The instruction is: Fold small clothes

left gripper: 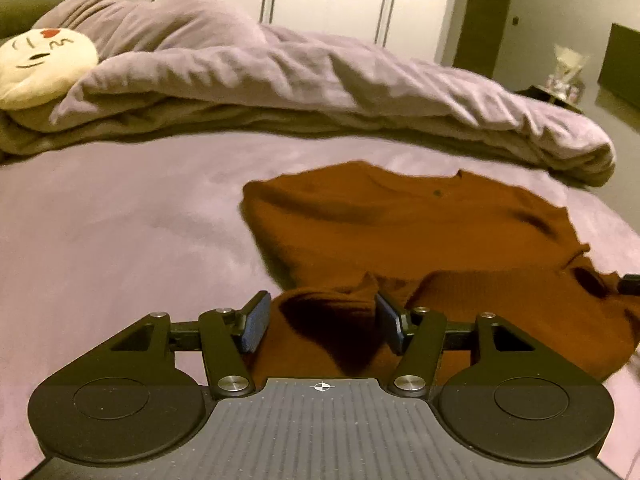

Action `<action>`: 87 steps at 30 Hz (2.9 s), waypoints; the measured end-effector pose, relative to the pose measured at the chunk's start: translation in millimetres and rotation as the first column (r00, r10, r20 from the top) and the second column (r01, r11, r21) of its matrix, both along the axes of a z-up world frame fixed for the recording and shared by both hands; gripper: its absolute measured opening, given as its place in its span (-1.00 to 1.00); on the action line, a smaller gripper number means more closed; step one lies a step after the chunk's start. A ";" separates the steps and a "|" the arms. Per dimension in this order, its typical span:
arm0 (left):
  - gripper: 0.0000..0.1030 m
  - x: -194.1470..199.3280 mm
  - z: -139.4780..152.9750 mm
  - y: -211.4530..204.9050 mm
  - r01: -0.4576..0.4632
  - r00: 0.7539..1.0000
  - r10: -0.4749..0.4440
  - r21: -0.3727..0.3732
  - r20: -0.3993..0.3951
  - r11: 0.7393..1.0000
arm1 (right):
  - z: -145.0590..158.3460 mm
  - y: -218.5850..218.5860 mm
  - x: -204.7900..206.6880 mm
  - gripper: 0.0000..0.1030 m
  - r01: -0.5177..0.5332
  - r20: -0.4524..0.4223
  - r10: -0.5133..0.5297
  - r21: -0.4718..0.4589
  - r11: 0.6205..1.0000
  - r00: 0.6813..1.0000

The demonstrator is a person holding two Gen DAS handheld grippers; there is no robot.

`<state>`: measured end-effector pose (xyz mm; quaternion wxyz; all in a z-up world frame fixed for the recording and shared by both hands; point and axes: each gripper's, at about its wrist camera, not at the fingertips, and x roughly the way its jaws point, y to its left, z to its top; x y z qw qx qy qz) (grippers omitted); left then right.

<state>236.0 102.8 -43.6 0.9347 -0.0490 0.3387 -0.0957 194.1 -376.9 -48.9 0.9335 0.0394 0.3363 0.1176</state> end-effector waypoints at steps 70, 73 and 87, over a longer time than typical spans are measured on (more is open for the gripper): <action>-0.83 177.9 0.2 -18.7 -0.209 0.977 0.201 0.173 0.065 0.962 | 6.0 88.5 194.7 -0.89 0.151 0.177 -0.085 -0.403 0.902 0.981; -0.83 187.9 -0.9 -26.8 -0.227 0.972 0.207 0.216 0.111 0.950 | 8.2 94.6 211.0 -0.90 0.191 0.210 -0.106 -0.437 0.879 0.972; 0.32 179.6 -26.6 -18.5 -0.399 0.916 0.394 0.264 0.074 0.878 | -40.5 96.5 250.5 -0.41 0.274 0.146 -0.232 -0.468 0.840 0.962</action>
